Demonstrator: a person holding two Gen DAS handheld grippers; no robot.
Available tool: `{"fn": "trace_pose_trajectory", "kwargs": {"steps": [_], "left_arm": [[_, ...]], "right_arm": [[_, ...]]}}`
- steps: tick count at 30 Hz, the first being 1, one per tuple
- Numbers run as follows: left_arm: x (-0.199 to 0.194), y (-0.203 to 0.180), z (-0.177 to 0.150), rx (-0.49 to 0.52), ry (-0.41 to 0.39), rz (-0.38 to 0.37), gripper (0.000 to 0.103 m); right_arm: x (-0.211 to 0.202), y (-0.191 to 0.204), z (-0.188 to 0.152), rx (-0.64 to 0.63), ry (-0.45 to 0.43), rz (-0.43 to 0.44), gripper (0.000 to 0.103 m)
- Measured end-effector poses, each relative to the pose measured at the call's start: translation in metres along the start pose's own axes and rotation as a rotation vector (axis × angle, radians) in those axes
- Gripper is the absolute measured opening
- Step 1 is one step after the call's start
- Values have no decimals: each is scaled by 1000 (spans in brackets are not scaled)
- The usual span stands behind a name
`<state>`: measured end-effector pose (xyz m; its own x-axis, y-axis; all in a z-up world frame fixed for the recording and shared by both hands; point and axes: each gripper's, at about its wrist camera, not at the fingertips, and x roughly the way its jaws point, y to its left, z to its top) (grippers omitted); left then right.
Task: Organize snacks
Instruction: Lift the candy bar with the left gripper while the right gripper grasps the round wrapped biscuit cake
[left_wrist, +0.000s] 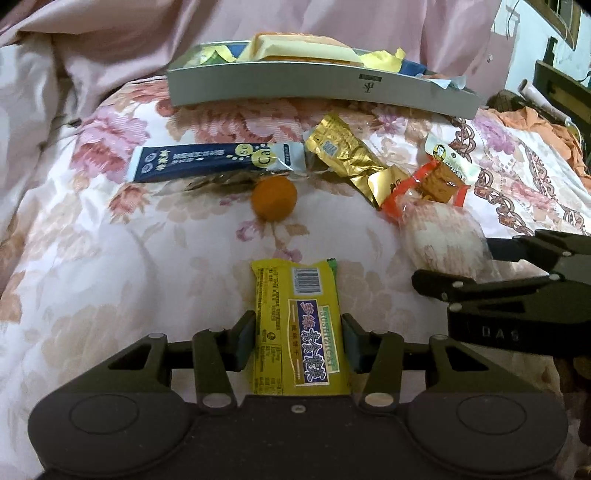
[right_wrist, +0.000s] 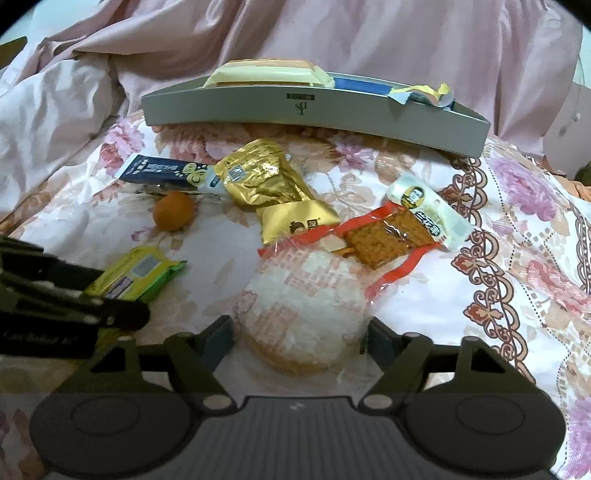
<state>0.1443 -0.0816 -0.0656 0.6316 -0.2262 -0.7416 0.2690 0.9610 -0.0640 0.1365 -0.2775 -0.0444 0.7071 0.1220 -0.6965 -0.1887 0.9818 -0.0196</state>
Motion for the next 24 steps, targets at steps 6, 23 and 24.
{"fn": "trace_pose_trajectory", "kwargs": {"steps": [6,23,24], "left_arm": [[-8,5,-12,-20,-50,5,50],[-16,11,-21,-63,-133,64,50],[-16,11,-22,-62,-135,66,50]], "right_arm": [[-6,5,-2,-28,-6,11,75],[-22,31,-9,-212,-104,-31,75],[-22,31,-9,-217,-109,-32,75]]}}
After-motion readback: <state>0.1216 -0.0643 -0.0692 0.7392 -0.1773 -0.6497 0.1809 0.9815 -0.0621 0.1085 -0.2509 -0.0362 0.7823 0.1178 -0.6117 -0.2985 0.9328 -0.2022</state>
